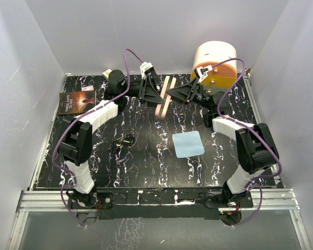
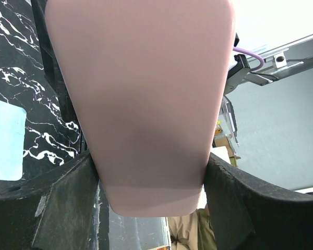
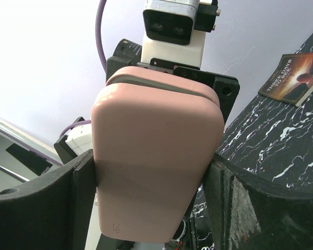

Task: Organize the sunglasses
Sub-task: Open the sunglasses case.

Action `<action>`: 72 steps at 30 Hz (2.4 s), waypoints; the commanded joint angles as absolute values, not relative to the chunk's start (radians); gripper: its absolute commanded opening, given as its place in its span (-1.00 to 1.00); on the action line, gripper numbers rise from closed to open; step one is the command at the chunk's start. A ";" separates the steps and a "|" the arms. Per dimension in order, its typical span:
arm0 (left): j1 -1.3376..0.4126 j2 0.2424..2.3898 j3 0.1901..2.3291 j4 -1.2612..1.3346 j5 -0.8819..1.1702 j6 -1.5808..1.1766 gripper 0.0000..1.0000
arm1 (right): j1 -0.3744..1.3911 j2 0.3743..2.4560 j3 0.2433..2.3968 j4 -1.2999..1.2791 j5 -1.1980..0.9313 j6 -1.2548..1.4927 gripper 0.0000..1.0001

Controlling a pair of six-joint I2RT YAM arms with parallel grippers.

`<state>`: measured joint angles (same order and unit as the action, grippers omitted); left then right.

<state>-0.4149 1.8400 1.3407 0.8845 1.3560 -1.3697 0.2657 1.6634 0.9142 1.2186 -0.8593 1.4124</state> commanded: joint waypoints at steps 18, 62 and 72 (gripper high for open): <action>-0.392 1.708 1.379 1.067 1.346 -1.491 -1.00 | 0.265 1.679 0.843 1.322 -0.932 1.328 -0.85; -0.351 1.699 1.407 1.148 1.325 -1.574 -1.00 | 0.267 1.665 0.700 1.052 -0.851 1.156 -0.84; -0.351 1.694 1.397 1.125 1.327 -1.550 -1.00 | 0.267 1.672 0.709 1.125 -0.846 1.214 -0.85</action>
